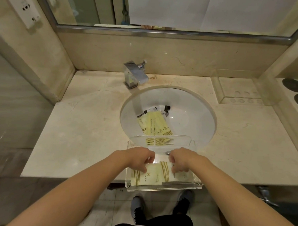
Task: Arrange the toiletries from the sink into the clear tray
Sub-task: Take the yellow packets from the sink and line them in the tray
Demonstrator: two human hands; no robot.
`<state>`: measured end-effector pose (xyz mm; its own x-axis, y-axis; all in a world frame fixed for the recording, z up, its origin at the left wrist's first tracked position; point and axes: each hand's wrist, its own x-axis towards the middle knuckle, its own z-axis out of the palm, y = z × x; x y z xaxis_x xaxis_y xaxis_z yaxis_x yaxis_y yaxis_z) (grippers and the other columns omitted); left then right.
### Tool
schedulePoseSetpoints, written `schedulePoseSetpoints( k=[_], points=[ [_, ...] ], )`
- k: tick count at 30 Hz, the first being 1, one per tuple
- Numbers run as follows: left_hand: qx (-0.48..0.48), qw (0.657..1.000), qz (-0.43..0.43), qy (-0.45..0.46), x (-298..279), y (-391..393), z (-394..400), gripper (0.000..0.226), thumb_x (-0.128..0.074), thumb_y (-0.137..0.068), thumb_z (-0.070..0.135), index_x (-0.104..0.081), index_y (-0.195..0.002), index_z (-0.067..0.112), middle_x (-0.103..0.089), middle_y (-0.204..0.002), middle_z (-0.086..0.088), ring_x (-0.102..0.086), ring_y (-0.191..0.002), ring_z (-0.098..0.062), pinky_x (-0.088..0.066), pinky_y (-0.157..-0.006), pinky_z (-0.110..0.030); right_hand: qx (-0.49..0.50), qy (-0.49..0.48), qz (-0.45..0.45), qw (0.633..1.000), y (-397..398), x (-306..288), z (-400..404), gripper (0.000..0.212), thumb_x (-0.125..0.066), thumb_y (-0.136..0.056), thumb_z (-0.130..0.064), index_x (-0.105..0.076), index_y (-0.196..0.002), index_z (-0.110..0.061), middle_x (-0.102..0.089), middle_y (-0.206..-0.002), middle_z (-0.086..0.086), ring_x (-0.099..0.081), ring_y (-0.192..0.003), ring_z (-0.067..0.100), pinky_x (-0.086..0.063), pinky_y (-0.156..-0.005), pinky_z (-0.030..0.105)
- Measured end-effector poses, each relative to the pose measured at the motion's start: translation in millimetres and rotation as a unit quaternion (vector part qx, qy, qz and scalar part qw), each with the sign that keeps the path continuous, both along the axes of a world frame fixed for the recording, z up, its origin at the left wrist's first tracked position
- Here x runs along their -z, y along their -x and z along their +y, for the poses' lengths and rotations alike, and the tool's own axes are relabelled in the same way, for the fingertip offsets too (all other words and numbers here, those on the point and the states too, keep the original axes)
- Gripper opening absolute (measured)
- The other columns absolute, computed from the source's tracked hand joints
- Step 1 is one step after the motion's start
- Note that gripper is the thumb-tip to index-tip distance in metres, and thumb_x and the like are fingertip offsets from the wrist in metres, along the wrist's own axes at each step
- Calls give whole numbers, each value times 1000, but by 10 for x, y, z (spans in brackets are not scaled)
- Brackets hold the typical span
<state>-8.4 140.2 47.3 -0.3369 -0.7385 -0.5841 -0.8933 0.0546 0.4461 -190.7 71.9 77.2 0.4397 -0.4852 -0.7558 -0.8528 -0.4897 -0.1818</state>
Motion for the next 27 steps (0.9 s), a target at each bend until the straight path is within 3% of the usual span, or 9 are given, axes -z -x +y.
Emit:
schedulePoseSetpoints(
  k=[3,6,14,19,27],
  points=[
    [4,1000,-7,4,14,10,21,35,-72,-80,18,-49,-105,22,-51,-100,1,-50,-87,-18,-46,-76,-31,-1,-8,12,1000,18,21,5,21,-70,-81,-28,-56,-93,-19,-69,-99,2,-67,-79,17,-58,-82,36],
    [23,1000,-19,5,27,-12,26,39,-72,-81,20,-48,-112,23,-53,-112,-2,-54,-96,-20,-50,-85,-36,6,-41,24,999,42,21,21,30,-72,-79,-27,-62,-102,-9,-73,-95,7,-64,-68,18,-56,-73,32],
    [85,995,-44,-12,-21,-59,40,45,-69,-84,21,-46,-123,25,-49,-120,-4,-51,-104,-23,-43,-84,-37,-40,-76,47,995,-1,4,115,35,-72,-80,-31,-64,-104,-6,-69,-81,3,-59,-64,18,-48,-64,28],
    [78,996,-41,-14,-41,-30,60,43,-71,-82,20,-45,-117,22,-52,-118,-4,-51,-96,-21,-45,-81,-35,-76,-13,48,996,-30,15,99,41,-73,-76,-42,-66,-104,-13,-70,-100,0,-62,-82,17,-48,-74,30],
    [56,997,-26,-40,-32,-44,38,42,-70,-83,23,-44,-116,20,-55,-106,-1,-54,-90,-20,-47,-75,-33,-63,-36,25,997,-28,51,6,53,-75,-70,-53,-63,-103,-14,-68,-103,1,-64,-92,21,-48,-75,31]
  ],
)
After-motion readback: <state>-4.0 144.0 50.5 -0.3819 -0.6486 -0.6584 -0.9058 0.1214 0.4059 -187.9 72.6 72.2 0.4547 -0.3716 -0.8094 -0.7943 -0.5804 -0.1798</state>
